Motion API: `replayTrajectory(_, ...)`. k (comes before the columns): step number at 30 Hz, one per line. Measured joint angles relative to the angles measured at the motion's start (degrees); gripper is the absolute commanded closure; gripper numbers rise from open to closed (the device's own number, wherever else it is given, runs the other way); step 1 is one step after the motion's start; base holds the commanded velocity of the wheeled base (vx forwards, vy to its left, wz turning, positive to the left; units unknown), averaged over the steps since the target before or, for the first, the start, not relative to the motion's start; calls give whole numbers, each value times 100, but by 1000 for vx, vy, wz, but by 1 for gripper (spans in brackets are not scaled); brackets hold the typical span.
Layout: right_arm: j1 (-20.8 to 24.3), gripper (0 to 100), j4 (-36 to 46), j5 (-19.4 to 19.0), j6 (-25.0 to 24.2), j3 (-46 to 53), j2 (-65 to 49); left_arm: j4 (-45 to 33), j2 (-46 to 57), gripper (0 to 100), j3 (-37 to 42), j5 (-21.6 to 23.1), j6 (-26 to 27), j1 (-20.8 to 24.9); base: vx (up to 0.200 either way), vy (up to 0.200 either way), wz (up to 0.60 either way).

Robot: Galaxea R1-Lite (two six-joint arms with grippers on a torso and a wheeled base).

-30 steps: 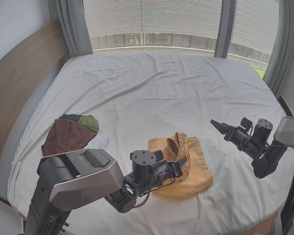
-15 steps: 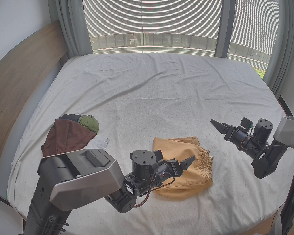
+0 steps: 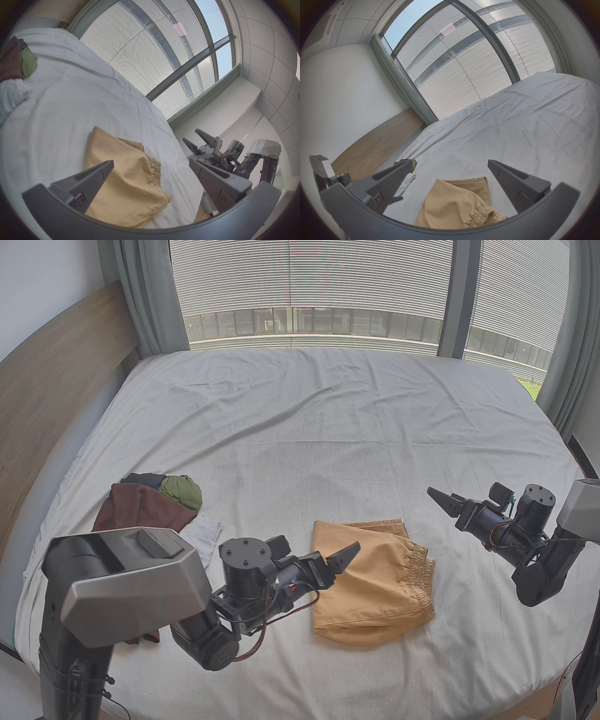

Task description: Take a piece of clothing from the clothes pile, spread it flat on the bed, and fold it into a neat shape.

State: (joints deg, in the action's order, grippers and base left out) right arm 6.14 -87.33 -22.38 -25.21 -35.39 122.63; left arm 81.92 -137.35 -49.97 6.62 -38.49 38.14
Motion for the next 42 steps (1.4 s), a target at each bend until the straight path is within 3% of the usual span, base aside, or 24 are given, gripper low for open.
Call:
replayTrajectory(19, 369, 0, -9, 0, 15, 268, -16, 605, 1844, 0, 1808, 686, 658, -1609, 0, 0, 0)
replayTrajectory(25, 396, 0, 16, -4, 22, 317, -9, 627, 1888, 0, 1969, 695, 848, -1643, 0, 0, 0)
replayTrajectory(29, 385, 0, 133, -6, 23, 435, -5, 631, 1744, 0, 2131, 697, 1307, -1641, 0, 0, 0)
replayTrajectory(37, 325, 0, 1026, -6, 112, 742, -123, 662, 1596, 0, 2812, 717, 1947, -1652, 0, 0, 0)
replayTrajectory(42, 272, 0, 1442, -2, 491, 992, -210, 668, 1571, 0, 3189, 813, 2270, -1685, 0, 0, 0)
